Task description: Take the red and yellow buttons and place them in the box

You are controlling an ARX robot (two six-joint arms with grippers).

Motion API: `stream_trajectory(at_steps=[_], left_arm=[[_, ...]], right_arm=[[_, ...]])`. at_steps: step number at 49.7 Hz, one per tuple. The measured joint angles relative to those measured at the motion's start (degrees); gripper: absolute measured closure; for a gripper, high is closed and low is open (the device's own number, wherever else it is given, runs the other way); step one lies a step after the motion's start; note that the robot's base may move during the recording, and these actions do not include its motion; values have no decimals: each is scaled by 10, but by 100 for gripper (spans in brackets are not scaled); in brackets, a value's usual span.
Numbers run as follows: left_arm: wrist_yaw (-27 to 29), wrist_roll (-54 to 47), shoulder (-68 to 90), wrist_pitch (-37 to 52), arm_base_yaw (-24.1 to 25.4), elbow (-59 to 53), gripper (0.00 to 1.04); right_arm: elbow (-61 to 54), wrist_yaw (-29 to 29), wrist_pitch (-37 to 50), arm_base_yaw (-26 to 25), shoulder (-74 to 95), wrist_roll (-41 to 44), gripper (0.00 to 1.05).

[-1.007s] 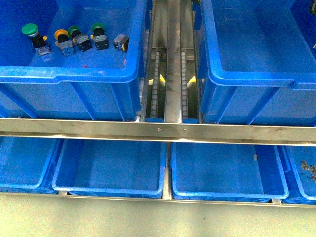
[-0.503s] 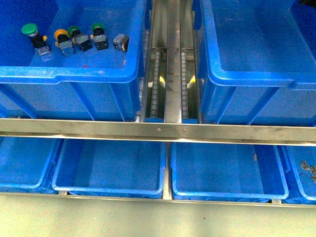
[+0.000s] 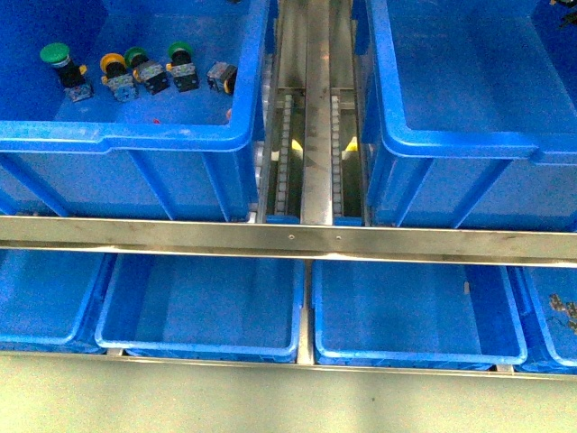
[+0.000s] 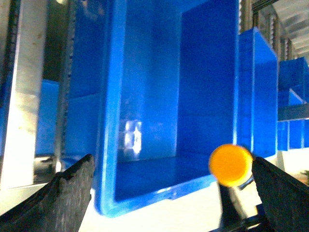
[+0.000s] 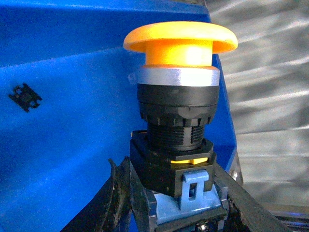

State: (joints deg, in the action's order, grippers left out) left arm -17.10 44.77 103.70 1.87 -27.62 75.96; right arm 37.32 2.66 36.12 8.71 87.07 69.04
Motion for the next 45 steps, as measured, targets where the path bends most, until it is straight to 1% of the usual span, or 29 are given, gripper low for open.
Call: stream_trajectory(at_steps=[1,8,17,22,28,29,30,31,32,33,34,35,36,37,39,40,42,43,45], left_arm=[[1,-8,-7,0,3,-15,8],[56,-71,-52,9,21,-107,8],[173,-179,-131,63,54,-207,8],[203,-204,-171,81,67,-237,8],[227,-210,-198,76,71,-256,8],[241,-218,-200,82,70,-262,8],[267,-231,-201,116,68,-276,11],[274,-241,-202,140,68,-285,13],[308,-267,-203,189,68,-304,16],[331,-290,-205,238,68,-327,20],[339,-302,-207,262,69,-338,22],[350,-324,-213,305,71,-362,25],[355,-344,-219,341,73,-384,29],[356,-349,-223,358,74,-395,31],[357,-381,-244,409,80,-432,38],[356,-386,-250,418,82,-440,39],[349,-402,-276,442,90,-469,47],[347,-405,-283,445,92,-475,48],[338,-418,-307,454,101,-497,56]], right_arm=[[0,0,0,0,0,-1,72],[-1,0,3,-2,0,-13,72],[-19,-5,6,-4,-32,-54,72],[-34,-5,11,0,-66,-88,72],[-51,-12,19,2,-110,-140,72],[-55,-12,20,2,-117,-150,72],[-57,-12,21,2,-120,-154,72],[-61,-12,22,2,-127,-162,72],[-65,-12,23,2,-132,-170,72],[-67,-12,23,2,-135,-173,72],[-70,-12,23,1,-139,-181,72],[-72,-11,23,1,-141,-185,72],[-76,-11,23,0,-145,-192,72],[-79,-11,23,-2,-148,-199,72],[-85,-11,24,-6,-151,-209,72],[-88,-11,24,-9,-155,-218,72],[-93,-7,24,-14,-160,-232,72],[-96,-3,25,-17,-164,-241,72],[-100,5,26,-20,-171,-251,72]])
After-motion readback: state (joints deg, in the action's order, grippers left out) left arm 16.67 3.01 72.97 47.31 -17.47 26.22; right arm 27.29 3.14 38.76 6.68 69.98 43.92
